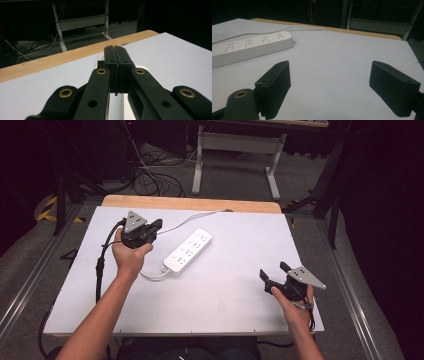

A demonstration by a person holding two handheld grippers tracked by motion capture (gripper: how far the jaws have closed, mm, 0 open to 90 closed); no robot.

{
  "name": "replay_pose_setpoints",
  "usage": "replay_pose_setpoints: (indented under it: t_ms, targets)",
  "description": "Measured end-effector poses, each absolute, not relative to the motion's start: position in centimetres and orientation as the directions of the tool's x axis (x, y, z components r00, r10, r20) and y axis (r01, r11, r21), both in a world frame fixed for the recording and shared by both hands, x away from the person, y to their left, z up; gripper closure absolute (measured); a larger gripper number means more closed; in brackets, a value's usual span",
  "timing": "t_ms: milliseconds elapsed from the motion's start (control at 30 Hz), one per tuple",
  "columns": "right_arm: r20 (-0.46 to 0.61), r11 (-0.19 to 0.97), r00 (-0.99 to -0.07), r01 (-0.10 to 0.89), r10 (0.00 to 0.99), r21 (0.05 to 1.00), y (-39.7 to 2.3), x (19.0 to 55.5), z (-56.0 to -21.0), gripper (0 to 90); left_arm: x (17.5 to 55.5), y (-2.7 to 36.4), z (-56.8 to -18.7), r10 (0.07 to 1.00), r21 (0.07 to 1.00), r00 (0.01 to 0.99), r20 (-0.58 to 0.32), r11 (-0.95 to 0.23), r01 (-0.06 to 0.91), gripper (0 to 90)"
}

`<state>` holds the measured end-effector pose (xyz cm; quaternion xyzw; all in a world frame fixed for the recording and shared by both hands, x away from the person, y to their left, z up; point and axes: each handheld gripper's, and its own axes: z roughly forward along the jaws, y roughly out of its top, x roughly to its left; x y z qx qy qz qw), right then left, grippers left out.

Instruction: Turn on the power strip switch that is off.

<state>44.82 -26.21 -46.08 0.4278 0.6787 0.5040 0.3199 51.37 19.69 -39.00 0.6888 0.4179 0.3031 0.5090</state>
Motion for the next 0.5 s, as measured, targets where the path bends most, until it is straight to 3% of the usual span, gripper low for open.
replay_pose_setpoints:
  t_ms: [500]
  targets:
    - [-0.003, 0.129, -0.430, 0.265, 0.903, 0.956, -26.1, 44.7, -46.1, 17.9, 46.0, 24.8, -39.8, 0.906, 0.973, 0.424, 0.001, -0.098, 0.207, 78.2]
